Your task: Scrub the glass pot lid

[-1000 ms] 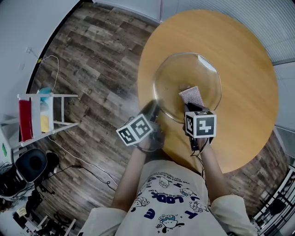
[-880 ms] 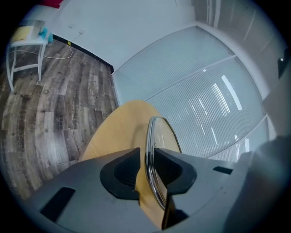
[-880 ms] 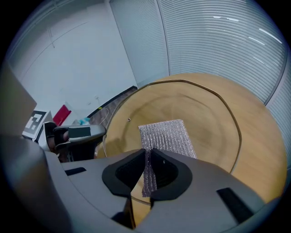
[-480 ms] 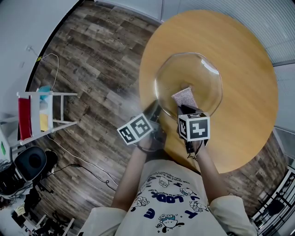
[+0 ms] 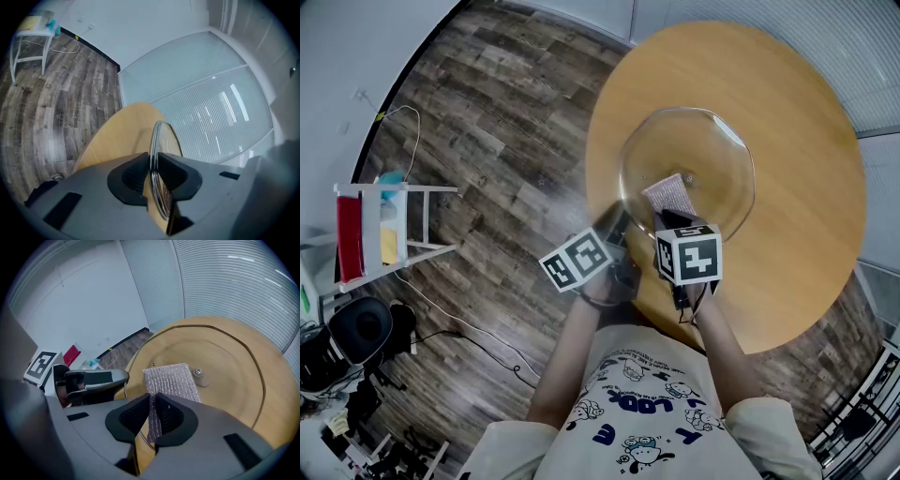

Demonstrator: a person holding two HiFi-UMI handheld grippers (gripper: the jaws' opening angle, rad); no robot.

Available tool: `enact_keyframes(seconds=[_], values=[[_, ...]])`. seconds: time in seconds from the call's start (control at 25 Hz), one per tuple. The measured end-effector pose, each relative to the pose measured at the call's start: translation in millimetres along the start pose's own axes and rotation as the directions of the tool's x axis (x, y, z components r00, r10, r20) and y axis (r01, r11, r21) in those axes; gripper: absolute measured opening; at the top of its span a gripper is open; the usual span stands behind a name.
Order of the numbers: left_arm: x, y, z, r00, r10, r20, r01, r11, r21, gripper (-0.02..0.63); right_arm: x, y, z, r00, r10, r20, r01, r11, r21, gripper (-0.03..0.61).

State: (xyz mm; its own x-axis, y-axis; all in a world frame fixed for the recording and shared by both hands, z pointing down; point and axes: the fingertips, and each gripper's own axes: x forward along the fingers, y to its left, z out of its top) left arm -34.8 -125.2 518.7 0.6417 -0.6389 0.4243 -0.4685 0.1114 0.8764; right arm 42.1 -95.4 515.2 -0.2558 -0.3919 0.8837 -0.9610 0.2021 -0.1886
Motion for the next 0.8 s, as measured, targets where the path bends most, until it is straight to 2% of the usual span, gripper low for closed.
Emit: enact_keyframes(seconds=[0.4, 0.8], values=[[-1, -4, 1, 0.999, -0.026, -0.019, 0.025, 0.998, -0.050, 0.071, 6, 13, 18, 0.999, 0.042, 0.007, -0.042, 0.999, -0.001, 0.055], [0, -3, 4, 0.999, -0.021, -0.030, 0.020, 0.999, -0.030, 0.069, 17, 25, 36, 0.997, 0.071, -0.001, -0.071, 0.997, -0.044, 0.055]])
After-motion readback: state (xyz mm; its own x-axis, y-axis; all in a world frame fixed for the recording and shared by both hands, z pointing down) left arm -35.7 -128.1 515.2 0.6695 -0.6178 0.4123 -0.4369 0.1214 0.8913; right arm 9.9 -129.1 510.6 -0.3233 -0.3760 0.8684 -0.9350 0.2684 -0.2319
